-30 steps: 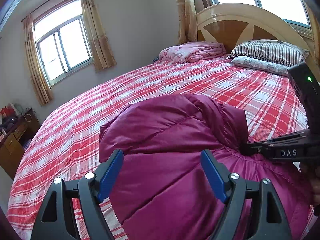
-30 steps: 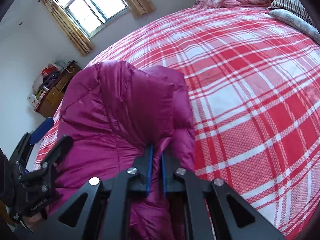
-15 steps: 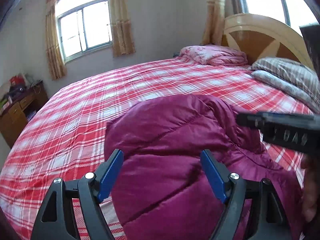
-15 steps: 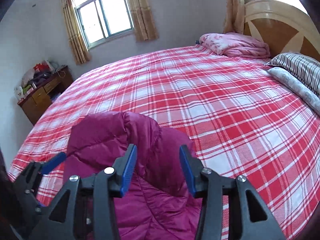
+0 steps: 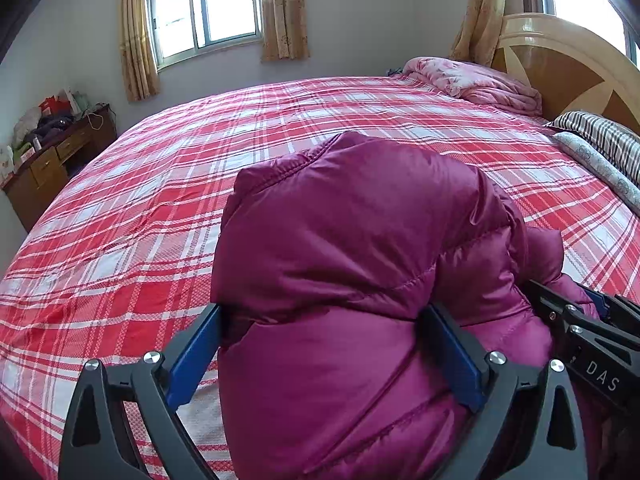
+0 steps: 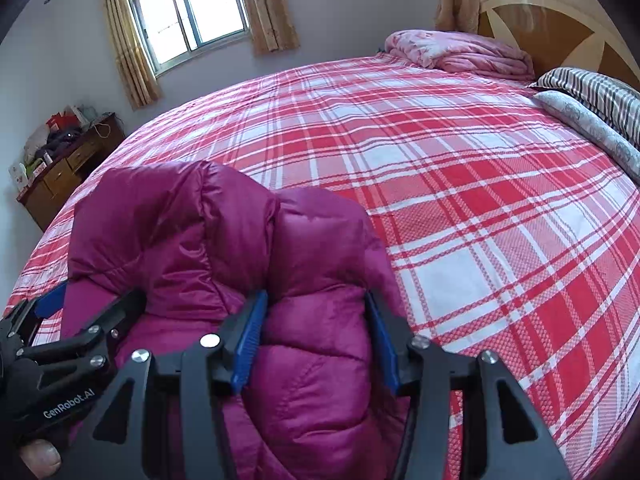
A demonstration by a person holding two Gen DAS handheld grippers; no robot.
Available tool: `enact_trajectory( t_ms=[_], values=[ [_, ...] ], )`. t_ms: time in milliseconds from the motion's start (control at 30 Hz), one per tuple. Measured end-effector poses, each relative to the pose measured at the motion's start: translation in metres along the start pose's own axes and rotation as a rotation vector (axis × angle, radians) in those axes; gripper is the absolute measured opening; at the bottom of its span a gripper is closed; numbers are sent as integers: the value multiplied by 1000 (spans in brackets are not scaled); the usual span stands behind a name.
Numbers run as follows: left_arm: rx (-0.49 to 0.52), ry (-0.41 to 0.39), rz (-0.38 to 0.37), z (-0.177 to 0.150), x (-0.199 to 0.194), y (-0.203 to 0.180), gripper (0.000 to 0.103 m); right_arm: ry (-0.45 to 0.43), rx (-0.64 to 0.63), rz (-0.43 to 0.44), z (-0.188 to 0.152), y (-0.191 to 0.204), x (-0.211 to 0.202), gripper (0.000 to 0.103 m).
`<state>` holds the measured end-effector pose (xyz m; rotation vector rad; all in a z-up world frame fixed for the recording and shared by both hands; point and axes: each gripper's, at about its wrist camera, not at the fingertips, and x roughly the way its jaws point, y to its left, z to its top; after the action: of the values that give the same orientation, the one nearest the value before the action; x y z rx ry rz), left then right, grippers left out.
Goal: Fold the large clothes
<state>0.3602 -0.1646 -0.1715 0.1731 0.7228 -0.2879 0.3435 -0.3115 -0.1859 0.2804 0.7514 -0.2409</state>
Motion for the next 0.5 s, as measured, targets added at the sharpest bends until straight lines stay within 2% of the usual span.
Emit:
enact_trajectory(
  t_ms=[500],
  values=[
    [-22, 61, -24, -3, 16, 1, 102, 24, -5, -35, -4, -2, 10, 59]
  ],
)
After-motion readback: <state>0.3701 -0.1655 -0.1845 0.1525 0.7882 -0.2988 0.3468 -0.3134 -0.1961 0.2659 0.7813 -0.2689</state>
